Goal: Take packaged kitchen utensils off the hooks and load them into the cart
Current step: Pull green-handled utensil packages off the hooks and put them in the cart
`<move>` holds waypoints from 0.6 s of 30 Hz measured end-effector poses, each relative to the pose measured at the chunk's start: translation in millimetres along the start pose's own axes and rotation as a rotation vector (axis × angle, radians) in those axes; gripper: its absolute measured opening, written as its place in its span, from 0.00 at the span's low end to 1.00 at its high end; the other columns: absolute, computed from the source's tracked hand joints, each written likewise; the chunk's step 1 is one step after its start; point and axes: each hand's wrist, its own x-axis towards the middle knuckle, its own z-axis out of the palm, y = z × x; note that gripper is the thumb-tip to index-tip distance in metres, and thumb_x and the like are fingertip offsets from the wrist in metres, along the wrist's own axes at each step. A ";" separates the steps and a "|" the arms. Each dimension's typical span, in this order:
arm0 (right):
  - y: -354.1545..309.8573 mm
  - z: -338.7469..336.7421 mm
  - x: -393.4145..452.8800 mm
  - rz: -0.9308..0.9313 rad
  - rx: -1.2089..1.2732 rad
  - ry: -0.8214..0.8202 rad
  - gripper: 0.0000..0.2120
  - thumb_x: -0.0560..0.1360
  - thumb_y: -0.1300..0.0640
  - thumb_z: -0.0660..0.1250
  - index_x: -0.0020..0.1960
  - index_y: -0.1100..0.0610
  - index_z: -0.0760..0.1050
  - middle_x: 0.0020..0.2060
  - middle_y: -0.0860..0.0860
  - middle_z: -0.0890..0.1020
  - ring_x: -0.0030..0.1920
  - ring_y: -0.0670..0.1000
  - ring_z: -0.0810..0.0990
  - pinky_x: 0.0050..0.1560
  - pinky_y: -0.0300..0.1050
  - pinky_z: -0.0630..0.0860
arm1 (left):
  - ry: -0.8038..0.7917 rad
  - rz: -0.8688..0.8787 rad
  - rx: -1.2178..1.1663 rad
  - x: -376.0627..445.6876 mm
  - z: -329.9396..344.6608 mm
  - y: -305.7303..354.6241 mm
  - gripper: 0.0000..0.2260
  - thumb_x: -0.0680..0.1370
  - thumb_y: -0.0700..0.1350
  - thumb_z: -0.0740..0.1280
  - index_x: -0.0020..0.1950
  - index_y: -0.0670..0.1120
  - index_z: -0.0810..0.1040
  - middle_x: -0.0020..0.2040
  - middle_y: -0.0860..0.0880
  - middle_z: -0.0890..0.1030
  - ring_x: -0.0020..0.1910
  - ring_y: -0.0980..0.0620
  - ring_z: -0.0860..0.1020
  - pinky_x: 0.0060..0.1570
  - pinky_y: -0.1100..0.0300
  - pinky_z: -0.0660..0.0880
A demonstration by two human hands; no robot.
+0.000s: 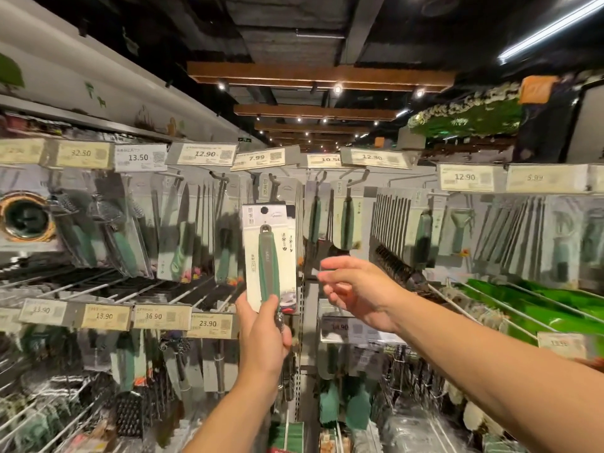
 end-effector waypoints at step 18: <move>-3.4 26.5 -29.4 -0.254 -0.378 0.106 0.18 0.73 0.61 0.78 0.58 0.61 0.73 0.44 0.55 0.86 0.38 0.49 0.85 0.34 0.41 0.77 | -0.136 0.061 0.130 -11.2 16.4 1.7 0.11 0.87 0.49 0.60 0.68 0.60 0.62 0.40 0.43 0.77 0.34 0.50 0.74 0.32 0.58 0.70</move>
